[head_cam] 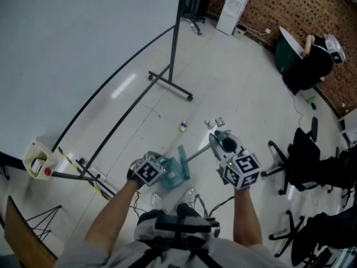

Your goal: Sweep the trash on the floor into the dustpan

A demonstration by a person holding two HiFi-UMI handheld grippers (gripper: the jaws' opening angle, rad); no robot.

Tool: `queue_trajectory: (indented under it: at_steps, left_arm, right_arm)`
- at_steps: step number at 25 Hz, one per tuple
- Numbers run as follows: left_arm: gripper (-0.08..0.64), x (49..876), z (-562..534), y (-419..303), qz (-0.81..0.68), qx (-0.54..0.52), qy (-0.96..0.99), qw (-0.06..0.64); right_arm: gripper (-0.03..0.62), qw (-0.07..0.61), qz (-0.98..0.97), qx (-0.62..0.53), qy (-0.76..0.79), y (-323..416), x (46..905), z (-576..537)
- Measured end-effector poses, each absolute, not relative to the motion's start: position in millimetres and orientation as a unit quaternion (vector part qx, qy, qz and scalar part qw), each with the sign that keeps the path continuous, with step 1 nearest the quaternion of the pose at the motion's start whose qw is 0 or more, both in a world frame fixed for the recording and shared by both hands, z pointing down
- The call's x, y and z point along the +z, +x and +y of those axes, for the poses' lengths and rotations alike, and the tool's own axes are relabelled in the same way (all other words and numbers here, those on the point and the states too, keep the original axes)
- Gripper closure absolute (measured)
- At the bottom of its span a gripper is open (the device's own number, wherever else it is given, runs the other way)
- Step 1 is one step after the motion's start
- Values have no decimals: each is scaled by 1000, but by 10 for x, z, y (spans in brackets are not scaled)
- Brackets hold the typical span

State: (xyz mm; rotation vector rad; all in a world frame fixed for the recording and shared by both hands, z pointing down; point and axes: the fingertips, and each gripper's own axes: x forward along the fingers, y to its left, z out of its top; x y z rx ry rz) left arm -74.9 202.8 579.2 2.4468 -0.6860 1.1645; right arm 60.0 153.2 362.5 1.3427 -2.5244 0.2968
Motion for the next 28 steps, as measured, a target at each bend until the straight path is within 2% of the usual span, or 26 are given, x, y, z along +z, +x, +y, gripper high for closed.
queue_trajectory:
  at_steps: [15,28]
  left_arm:
    - [465,4796,1389,-642,-324,392,852,125]
    - [465,4459,1272,-309,-308,370,869,112]
  right_arm:
    - [499,113,-832,63,539,1444,3367,1475]
    - [497,118,-826,59,548,1573,3368,1589]
